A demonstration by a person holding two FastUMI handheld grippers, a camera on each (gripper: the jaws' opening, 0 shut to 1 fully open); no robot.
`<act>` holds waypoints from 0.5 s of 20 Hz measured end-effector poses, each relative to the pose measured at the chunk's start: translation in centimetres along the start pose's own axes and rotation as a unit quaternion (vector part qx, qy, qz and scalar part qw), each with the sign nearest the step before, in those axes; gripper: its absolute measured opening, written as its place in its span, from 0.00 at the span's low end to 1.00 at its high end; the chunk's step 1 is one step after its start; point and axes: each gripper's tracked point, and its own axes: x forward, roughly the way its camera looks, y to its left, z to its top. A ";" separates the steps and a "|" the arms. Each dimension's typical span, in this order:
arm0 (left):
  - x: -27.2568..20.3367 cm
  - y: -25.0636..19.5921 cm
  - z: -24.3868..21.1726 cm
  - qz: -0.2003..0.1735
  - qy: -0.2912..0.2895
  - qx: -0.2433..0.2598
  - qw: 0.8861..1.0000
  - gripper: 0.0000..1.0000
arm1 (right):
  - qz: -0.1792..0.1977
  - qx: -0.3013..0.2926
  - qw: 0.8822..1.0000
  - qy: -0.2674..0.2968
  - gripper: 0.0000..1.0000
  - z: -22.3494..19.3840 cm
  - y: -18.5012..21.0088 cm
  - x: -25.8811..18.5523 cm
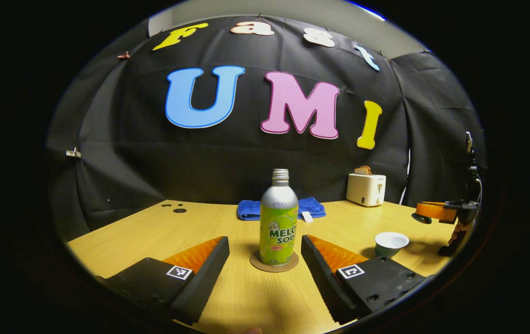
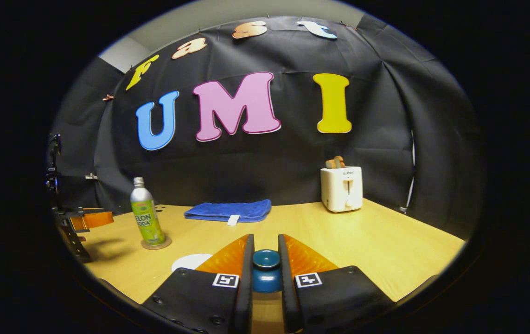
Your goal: Open the teacup lid with one hand, grasp the water bottle and pour water into the teacup with the other hand; after pouring, place the water bottle on the coaster and then close the teacup lid.
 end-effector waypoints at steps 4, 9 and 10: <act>-1.0 2.1 -1.5 0.024 0.009 -0.006 1.000 0.99 | 0.046 -0.027 0.999 0.004 0.30 0.2 5.0 1.0; -1.2 2.5 -1.1 0.026 -0.006 -0.026 0.999 0.95 | 0.064 -0.045 0.996 0.049 0.30 -2.5 7.9 2.4; -1.3 2.6 -1.2 0.029 -0.007 -0.019 0.999 0.95 | 0.066 -0.045 0.995 0.053 0.30 -2.7 8.2 2.4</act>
